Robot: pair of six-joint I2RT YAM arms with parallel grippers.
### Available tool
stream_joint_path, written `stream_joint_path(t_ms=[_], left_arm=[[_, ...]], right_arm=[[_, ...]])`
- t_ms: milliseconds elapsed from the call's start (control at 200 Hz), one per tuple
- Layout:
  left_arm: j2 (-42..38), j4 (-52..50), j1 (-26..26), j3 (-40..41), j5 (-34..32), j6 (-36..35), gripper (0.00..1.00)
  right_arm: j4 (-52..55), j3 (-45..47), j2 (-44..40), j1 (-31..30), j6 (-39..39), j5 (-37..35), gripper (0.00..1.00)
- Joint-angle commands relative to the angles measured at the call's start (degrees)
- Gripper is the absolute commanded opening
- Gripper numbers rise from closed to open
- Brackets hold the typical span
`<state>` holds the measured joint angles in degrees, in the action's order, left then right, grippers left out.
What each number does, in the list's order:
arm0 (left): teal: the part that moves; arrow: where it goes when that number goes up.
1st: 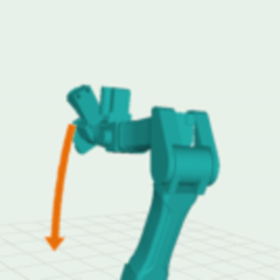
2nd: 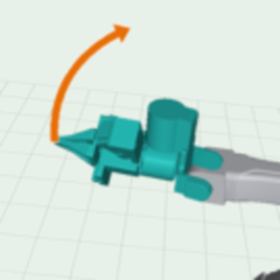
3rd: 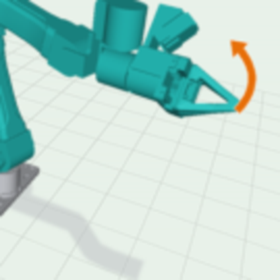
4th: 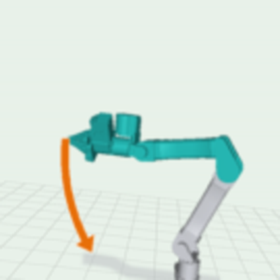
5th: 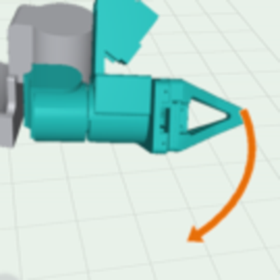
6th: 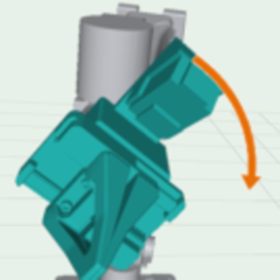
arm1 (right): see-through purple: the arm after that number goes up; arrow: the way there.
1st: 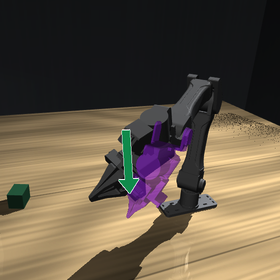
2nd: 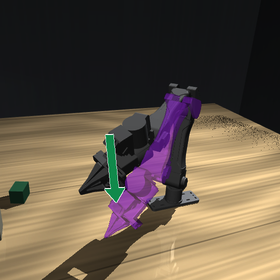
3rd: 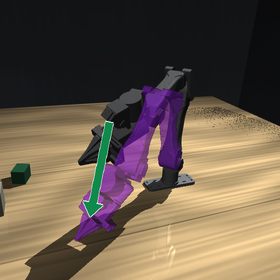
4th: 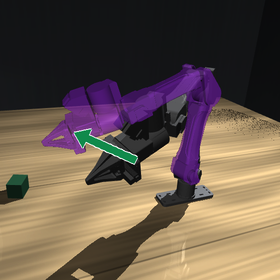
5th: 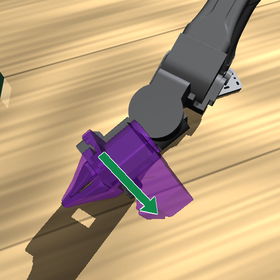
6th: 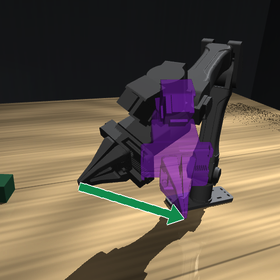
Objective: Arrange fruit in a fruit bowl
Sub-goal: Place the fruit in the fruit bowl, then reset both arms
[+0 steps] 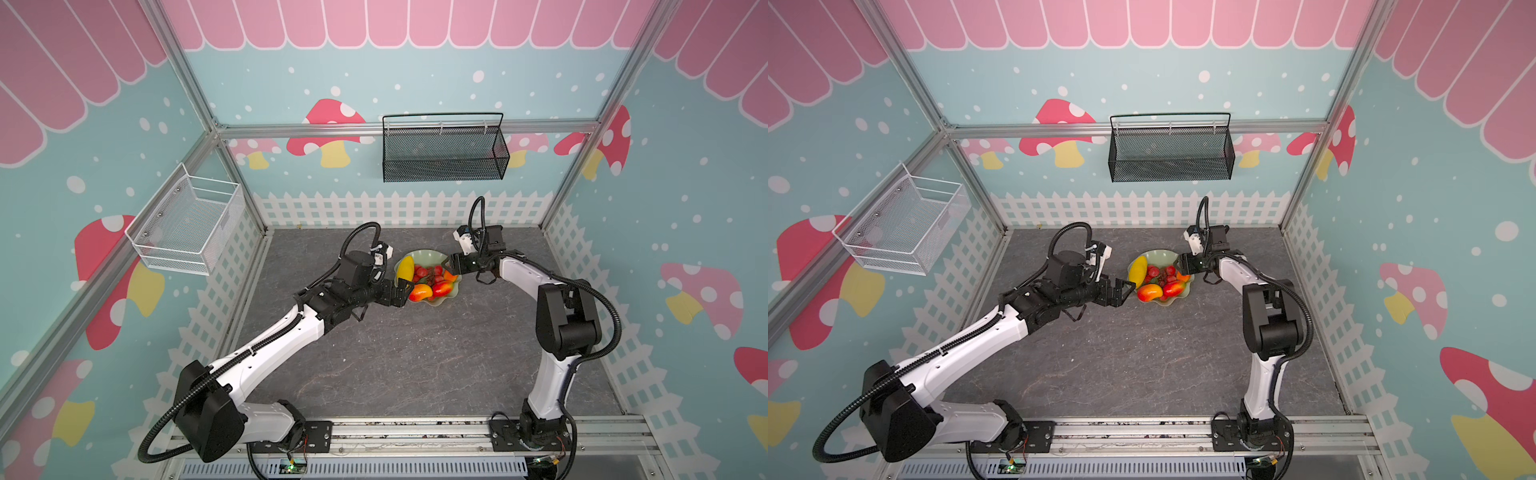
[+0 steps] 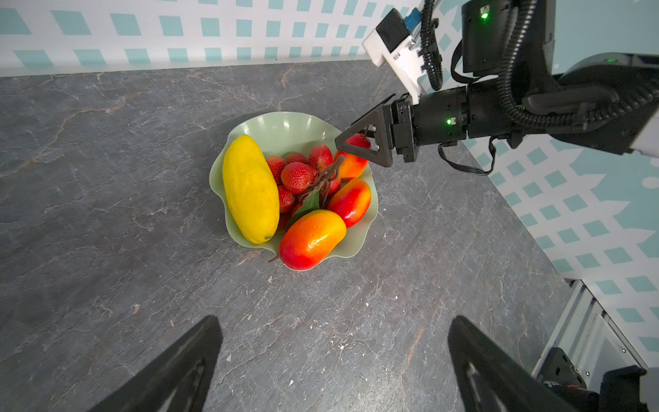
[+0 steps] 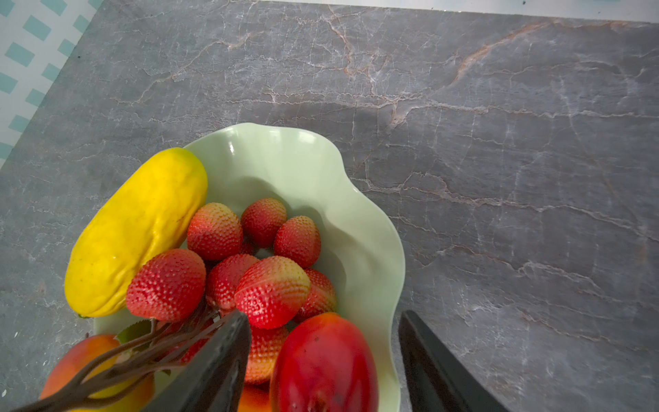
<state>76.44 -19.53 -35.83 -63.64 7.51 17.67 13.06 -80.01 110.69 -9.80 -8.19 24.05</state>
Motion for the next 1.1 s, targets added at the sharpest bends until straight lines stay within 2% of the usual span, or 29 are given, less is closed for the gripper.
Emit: stream_joint_path(t_ms=[0,120,200,320,365,405,460,591,636,666,771,841,916,951,1031,1096], left_arm=[[-1.0,-0.9,0.9,0.6,-0.5,-0.7,0.99],[-2.3,-0.8,2.3,0.9,-2.6,-1.6,0.99],[-4.0,-0.7,3.4,1.9,-7.0,-2.1,0.99],[-7.8,-0.4,5.4,6.7,-21.0,-3.0,0.99],[-9.4,0.0,6.4,9.5,-28.7,-2.9,0.99],[-10.9,0.9,7.4,12.6,-35.8,-2.5,0.99],[-13.1,3.6,9.1,17.5,-43.7,-1.8,0.99],[-16.4,18.3,15.6,31.0,-48.8,-3.8,1.0],[-15.9,24.0,18.0,34.3,-48.7,-4.1,1.0],[-15.6,21.7,19.9,33.4,-46.6,-2.8,1.0],[-11.9,31.0,24.7,35.2,-41.0,-4.6,1.0],[-7.4,37.0,26.7,36.8,-39.9,-5.8,1.0],[-3.0,45.9,28.6,39.6,-35.4,-8.4,1.0],[-2.9,43.6,28.9,38.2,-32.6,-8.6,1.0],[-1.4,57.8,29.4,42.5,-29.0,-10.6,1.0],[-0.3,61.6,30.0,43.2,-27.7,-13.3,1.0]], right_arm=[[0.5,-1.4,-4.6,-0.3,0.9,-0.7,0.7],[-1.5,-0.1,-9.1,-0.3,-0.3,-4.8,0.71],[-3.7,2.8,-13.6,-0.2,-1.7,-8.7,0.76],[-8.2,11.7,-23.2,0.2,-4.8,-14.1,0.87],[-9.9,16.1,-27.1,0.7,-6.6,-15.9,0.92],[-11.1,20.2,-31.0,1.3,-7.9,-17.5,1.0],[-13.1,26.1,-36.1,2.3,-9.6,-20.1,0.98],[-16.8,37.3,-44.7,6.0,-12.3,-27.8,0.98],[-18.1,39.9,-46.1,7.3,-11.7,-30.6,0.98],[-19.8,41.7,-46.8,7.9,-10.9,-33.7,0.98],[-29.4,49.1,-47.9,8.5,-8.2,-40.6,0.98],[-37.0,53.6,-47.0,9.0,-6.2,-41.1,0.98],[-45.9,58.3,-45.7,9.0,-4.0,-40.6,0.98],[-50.3,60.5,-45.3,9.0,-3.5,-40.4,0.98],[-60.7,65.6,-44.1,9.1,-1.2,-38.9,0.98],[-68.9,69.0,-42.2,9.1,1.8,-37.2,0.98]])
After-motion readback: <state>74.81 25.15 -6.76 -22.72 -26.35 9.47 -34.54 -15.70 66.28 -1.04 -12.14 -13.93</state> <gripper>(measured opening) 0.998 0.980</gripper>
